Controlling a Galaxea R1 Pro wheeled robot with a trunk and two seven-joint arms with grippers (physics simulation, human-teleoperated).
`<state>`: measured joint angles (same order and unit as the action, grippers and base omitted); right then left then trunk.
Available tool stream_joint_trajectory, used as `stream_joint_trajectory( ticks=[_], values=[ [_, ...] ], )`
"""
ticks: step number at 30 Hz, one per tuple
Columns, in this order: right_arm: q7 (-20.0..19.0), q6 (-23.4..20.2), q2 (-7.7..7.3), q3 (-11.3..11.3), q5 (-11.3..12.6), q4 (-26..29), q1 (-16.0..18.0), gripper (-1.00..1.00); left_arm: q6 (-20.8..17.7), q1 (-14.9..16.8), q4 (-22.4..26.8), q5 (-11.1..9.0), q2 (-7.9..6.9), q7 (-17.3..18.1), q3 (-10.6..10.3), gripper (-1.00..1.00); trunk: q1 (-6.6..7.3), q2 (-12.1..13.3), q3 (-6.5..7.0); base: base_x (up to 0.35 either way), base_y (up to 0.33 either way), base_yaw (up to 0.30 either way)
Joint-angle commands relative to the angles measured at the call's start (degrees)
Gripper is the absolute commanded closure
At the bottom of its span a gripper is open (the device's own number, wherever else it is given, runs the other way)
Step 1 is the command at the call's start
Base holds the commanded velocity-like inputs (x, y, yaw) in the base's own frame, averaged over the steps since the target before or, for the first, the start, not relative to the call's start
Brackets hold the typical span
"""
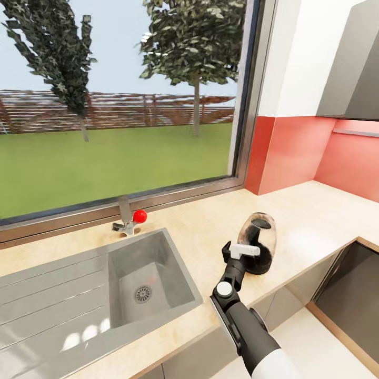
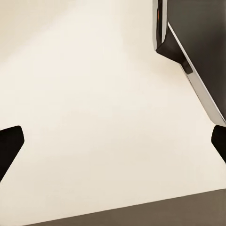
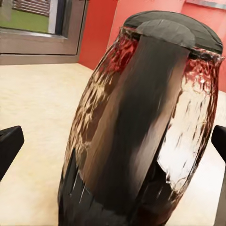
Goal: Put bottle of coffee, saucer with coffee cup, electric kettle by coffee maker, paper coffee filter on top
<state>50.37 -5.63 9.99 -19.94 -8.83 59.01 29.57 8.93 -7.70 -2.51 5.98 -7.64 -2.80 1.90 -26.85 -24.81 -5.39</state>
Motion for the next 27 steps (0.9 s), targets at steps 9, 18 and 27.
stream_joint_trajectory(
  ticks=[9,18,27],
  values=[
    [0.3,1.1,0.0,0.1,-0.5,-3.1,0.0,-1.0,0.3,0.0,-0.1,0.6,-0.03,-0.3,0.1,-1.0,-0.03,-0.1,-0.1,0.012,0.0,0.0],
    [0.3,4.2,0.0,0.2,-0.5,-3.8,0.0,-1.0,0.3,0.0,-0.1,0.6,-0.01,-0.3,0.1,-1.0,-0.03,-0.1,-0.1,0.0,0.0,0.0],
    [0.3,4.4,0.0,0.2,-0.5,-5.1,0.0,-1.0,0.3,0.0,-0.1,0.6,-0.04,-0.2,0.1,-1.0,-0.03,-0.1,-0.1,0.0,0.0,0.0]
  ],
)
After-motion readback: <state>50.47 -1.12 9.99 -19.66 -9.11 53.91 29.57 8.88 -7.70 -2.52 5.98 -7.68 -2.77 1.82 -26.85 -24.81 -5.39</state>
